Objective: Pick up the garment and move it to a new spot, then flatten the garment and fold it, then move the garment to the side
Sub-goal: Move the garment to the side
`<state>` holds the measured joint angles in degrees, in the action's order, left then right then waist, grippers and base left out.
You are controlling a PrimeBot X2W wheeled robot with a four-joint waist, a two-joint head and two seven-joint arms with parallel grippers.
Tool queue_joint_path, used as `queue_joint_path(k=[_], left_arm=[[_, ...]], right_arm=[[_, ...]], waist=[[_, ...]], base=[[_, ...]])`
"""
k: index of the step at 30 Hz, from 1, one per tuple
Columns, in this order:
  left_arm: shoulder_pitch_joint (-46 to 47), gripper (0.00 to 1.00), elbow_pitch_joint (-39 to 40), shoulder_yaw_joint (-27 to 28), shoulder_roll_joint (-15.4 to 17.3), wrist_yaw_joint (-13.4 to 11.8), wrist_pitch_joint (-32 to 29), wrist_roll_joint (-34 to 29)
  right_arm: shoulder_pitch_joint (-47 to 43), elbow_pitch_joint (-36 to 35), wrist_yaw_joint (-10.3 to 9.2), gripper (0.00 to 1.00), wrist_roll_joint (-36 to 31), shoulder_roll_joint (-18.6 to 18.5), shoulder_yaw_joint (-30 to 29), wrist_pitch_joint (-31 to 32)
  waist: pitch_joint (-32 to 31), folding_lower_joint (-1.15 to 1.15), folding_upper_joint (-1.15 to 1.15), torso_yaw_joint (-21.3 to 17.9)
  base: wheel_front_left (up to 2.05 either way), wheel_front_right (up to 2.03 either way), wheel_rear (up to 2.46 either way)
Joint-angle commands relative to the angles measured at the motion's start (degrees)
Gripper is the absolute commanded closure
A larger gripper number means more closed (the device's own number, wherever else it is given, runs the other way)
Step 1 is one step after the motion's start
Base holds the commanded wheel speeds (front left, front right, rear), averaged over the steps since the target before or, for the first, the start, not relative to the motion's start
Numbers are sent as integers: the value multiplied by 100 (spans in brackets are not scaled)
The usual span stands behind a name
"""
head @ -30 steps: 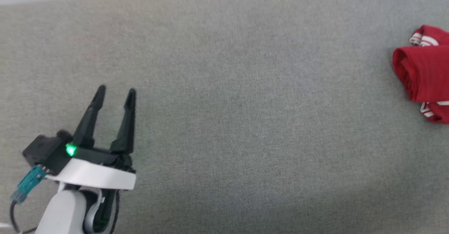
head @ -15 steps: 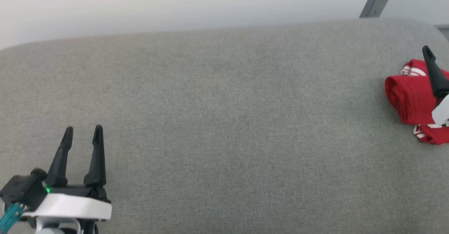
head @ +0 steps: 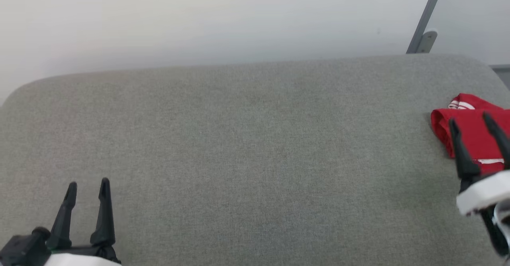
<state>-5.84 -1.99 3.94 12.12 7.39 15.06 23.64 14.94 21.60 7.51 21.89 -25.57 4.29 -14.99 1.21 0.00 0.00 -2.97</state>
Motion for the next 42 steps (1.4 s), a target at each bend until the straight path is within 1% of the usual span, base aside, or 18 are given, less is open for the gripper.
queue_joint_path(k=[1,7,13,26,34,42], left_arm=[[-73,0,15,37,-17,11,13,-44],[-269,0,25,118,-92,11,13,-76],[-418,0,47,183,-152,11,13,-83],[-656,0,65,411,-176,11,13,41],[-895,0,149,198,-52,11,13,-138],[-990,0,178,-168,76,11,12,-196]], right_arm=[[-136,-92,-4,0,-85,59,-58,-23],[-744,-649,-4,0,-421,394,-469,-24],[-1253,-1047,-4,0,-532,645,-792,-25],[-2013,-1502,-3,0,-591,1108,-1182,-25],[-2247,-1637,-3,0,-563,1224,-1324,-24],[-2359,-1676,-3,0,-523,1275,-1365,-24]], waist=[[-42,0,0,6],[-139,0,0,8],[-244,0,0,73],[-395,0,0,307],[-442,0,0,397],[-452,0,0,456]], base=[[0,0,0],[0,0,0],[0,0,0],[0,0,0],[0,0,0],[0,0,0]])
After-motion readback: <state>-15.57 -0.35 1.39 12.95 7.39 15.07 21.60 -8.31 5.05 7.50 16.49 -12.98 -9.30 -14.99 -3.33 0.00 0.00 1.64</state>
